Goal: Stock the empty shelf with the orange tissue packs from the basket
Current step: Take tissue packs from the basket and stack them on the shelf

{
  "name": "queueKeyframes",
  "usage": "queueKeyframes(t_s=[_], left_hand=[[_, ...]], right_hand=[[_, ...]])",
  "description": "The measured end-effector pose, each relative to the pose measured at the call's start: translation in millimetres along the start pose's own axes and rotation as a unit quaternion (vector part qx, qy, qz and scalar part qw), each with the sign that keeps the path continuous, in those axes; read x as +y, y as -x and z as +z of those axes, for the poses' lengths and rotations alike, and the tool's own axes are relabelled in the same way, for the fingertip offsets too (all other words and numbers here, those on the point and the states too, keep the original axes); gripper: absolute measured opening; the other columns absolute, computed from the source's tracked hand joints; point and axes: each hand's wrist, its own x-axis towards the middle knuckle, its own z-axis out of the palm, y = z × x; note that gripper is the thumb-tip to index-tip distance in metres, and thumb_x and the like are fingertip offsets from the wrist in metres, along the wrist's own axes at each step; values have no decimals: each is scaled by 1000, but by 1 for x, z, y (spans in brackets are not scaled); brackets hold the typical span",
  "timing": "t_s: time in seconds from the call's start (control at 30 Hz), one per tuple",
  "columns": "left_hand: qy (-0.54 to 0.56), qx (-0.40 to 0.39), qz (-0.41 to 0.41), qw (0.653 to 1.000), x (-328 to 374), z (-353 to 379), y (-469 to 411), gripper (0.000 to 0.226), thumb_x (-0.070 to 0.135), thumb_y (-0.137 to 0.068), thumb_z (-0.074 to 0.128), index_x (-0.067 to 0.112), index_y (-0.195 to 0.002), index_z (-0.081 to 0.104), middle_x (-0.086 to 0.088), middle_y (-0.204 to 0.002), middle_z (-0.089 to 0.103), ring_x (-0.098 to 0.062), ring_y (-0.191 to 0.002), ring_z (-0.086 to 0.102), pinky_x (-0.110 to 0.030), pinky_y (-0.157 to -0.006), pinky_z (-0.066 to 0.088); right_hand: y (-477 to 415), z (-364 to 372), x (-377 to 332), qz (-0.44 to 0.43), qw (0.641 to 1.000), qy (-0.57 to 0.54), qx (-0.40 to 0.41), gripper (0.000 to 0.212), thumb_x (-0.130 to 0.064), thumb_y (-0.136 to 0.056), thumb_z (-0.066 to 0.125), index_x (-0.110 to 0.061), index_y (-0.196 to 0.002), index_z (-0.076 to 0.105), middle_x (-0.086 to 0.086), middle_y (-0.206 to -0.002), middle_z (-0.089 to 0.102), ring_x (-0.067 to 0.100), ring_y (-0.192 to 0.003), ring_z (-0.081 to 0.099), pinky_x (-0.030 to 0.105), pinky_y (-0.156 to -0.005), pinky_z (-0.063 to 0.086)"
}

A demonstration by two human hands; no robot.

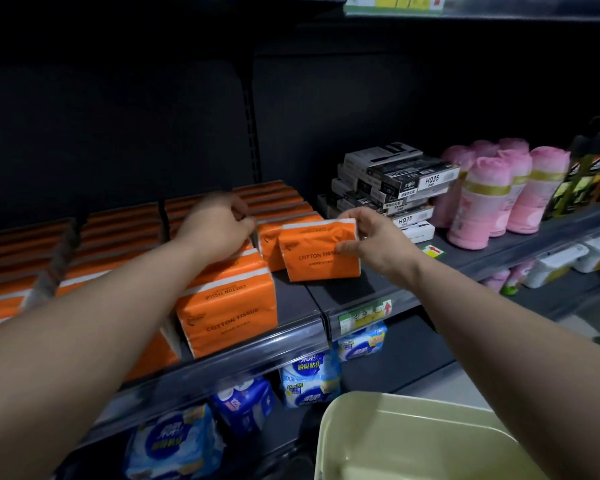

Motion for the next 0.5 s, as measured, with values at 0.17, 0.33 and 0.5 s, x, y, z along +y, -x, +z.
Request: queueKeyframes(t_s=[0.17, 0.33, 0.5], left_hand=[[-2, 21, 21, 1000, -14, -4, 14, 26, 36, -84, 63, 23, -106, 66, 3, -105, 68, -17, -96, 62, -32, -84, 51], [13, 39, 19, 999, -17, -8, 20, 21, 35, -83, 65, 24, -101, 68, 4, -102, 69, -17, -93, 63, -27, -78, 47], [15, 45, 23, 999, -18, -12, 31, 21, 34, -83, 65, 24, -101, 68, 4, -101, 68, -17, -95, 62, -29, -80, 49]], right_hand=[[-12, 21, 1, 10, 999, 41, 0, 39, 4, -80, 64, -24, -105, 55, 16, -113, 60, 30, -100, 62, 44, -92, 52], [-23, 36, 4, -3, 995, 72, 65, 56, 1, -81, 59, -15, -133, 45, 1, -116, 57, 16, -99, 57, 29, -91, 48], [-19, 44, 2, 0, 988, 126, 91, 58, -3, -83, 56, -15, -138, 39, 4, -129, 56, 23, -119, 54, 39, -106, 40]])
